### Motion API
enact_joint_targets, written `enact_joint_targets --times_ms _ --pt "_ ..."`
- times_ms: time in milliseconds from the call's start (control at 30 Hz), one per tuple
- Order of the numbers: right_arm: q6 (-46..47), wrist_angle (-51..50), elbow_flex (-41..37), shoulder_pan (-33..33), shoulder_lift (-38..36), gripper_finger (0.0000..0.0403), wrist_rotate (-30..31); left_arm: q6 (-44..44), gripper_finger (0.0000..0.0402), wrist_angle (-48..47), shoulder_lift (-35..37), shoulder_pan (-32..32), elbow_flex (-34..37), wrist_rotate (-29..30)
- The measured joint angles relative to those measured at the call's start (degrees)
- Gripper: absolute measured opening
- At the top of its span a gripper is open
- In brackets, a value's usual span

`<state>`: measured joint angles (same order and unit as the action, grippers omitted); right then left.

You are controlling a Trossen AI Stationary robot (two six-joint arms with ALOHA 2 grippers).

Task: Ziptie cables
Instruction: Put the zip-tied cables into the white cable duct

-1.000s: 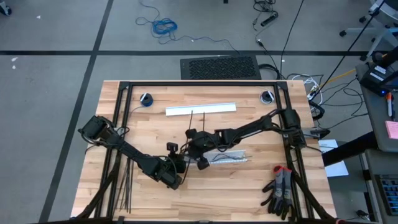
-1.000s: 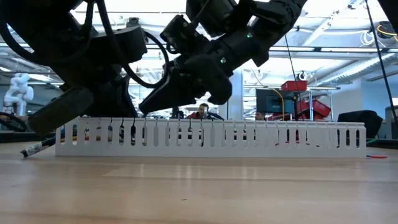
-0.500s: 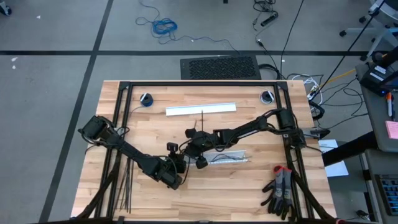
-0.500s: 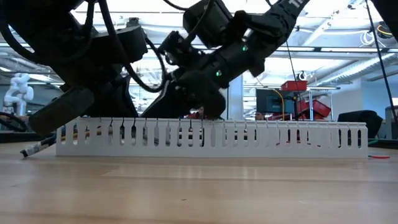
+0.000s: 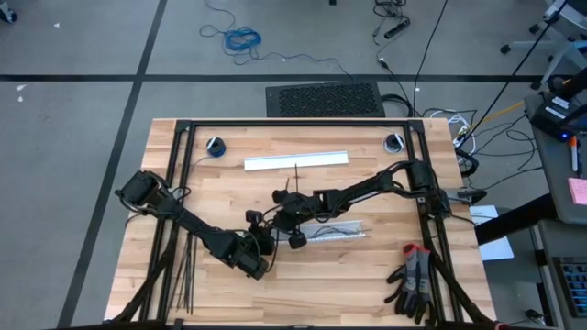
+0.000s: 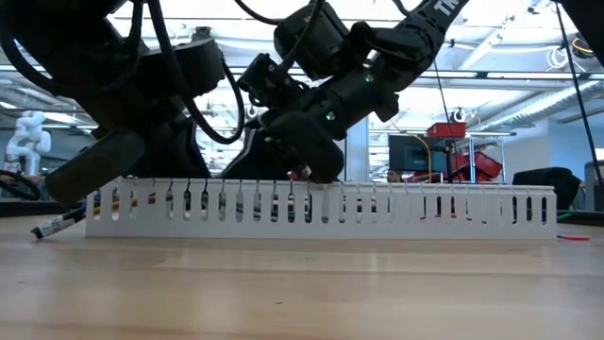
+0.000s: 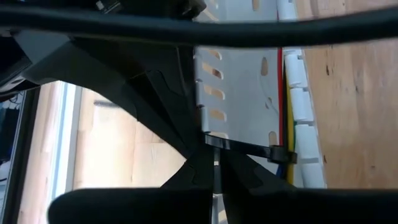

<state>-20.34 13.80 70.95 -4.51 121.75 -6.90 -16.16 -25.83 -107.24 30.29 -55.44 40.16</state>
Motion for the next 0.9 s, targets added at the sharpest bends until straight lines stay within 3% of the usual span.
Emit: enact_joint_targets --times_ms 367,533,767,900 --pt "0.3 -4.7 0.1 0.0 0.0 0.0 -0.1 -4.4 0.0011 -1.4 0.0 0.0 -0.2 -0.1" --pt "0.4 -5.0 -0.2 -0.1 -1.0 0.0 2.2 -2.1 0.0006 -1.4 0.0 0.0 -0.2 0.0" --pt "-1.6 -7.1 -0.9 -0.3 -5.0 0.0 7.2 4.6 0.0006 -2.0 0.0 -0.3 -0.2 0.1" --pt "0.8 -11.3 -0.7 -0.6 -8.5 0.0 15.4 4.6 0.0006 -2.0 0.0 -0.5 -0.2 0.1"
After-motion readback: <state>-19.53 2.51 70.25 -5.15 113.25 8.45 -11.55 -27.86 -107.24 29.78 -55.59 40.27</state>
